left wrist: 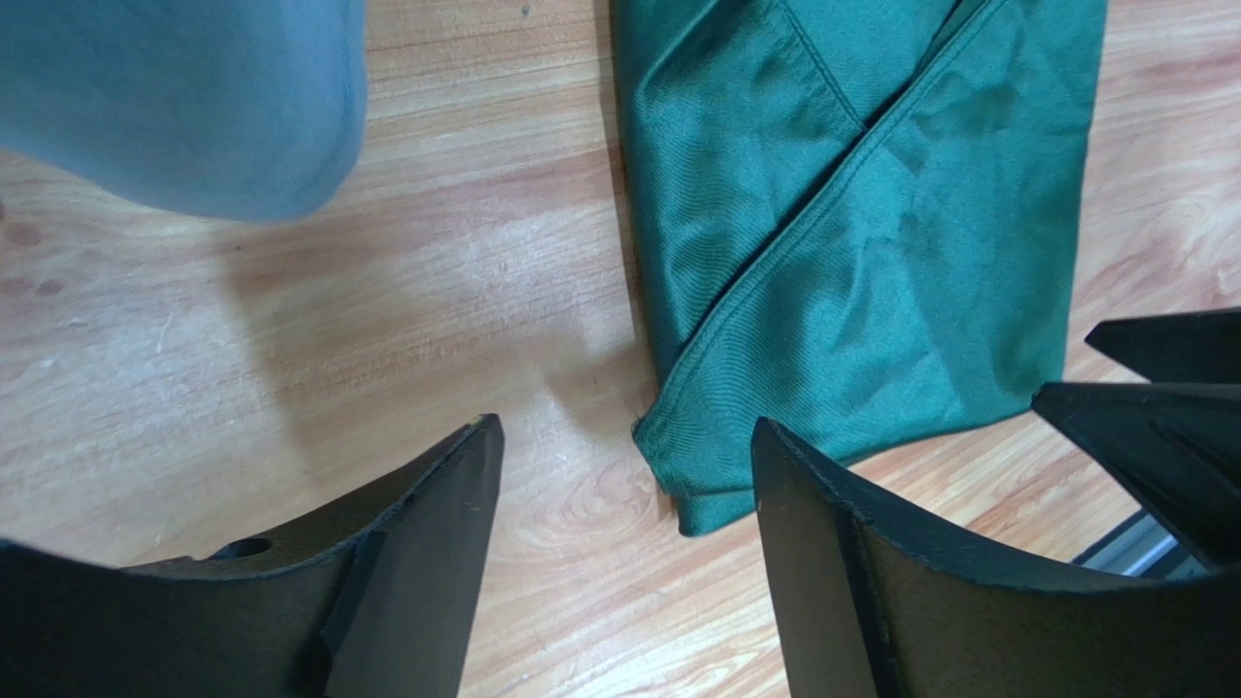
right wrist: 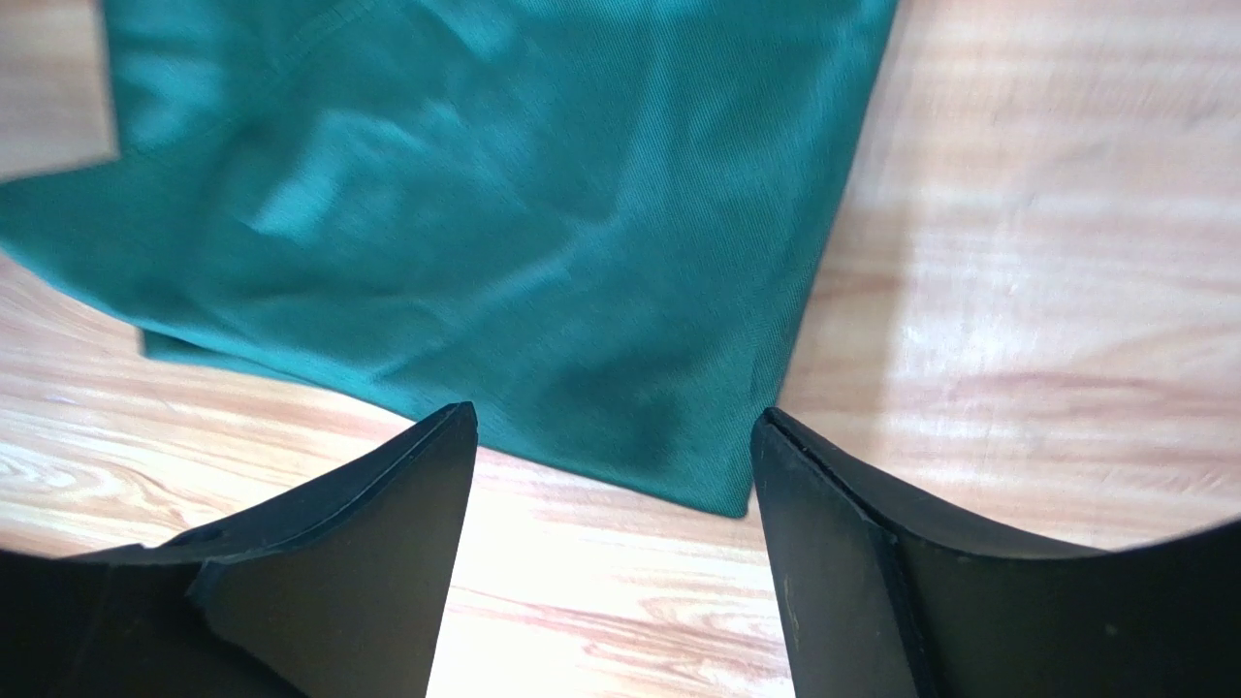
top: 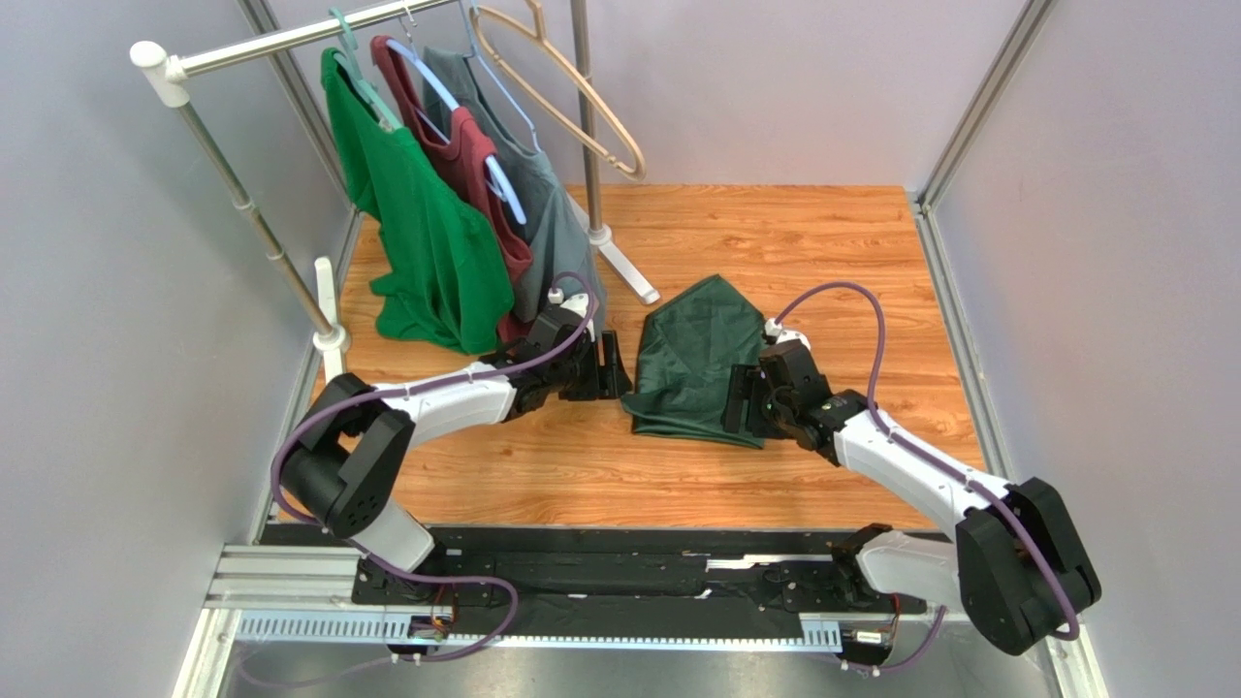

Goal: Fold the napkin, place the utensils inside, and roll it up
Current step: Fold the napkin

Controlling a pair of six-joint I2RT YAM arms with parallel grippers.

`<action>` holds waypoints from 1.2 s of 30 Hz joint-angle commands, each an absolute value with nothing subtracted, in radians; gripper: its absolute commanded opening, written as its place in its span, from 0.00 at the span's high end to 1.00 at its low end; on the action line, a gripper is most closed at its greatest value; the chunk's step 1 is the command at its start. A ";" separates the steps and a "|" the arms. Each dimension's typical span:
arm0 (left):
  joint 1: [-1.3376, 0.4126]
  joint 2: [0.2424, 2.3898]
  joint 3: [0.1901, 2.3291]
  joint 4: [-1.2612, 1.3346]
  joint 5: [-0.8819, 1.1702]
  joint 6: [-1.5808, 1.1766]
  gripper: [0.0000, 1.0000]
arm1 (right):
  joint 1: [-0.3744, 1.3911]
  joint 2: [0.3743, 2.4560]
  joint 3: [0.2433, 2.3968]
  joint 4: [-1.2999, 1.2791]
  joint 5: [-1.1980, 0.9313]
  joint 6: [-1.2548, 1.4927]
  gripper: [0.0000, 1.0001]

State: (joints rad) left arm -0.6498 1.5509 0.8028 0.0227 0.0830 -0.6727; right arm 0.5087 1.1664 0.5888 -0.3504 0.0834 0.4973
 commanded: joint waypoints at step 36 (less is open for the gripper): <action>-0.704 1.598 0.669 0.250 0.179 -0.831 0.43 | 0.290 1.293 0.545 -0.382 -0.061 0.546 0.69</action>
State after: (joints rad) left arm -0.7010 1.6184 0.7010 0.1703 0.1577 -0.7784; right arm 0.2955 1.2758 0.5541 -0.3603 -0.0715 0.5385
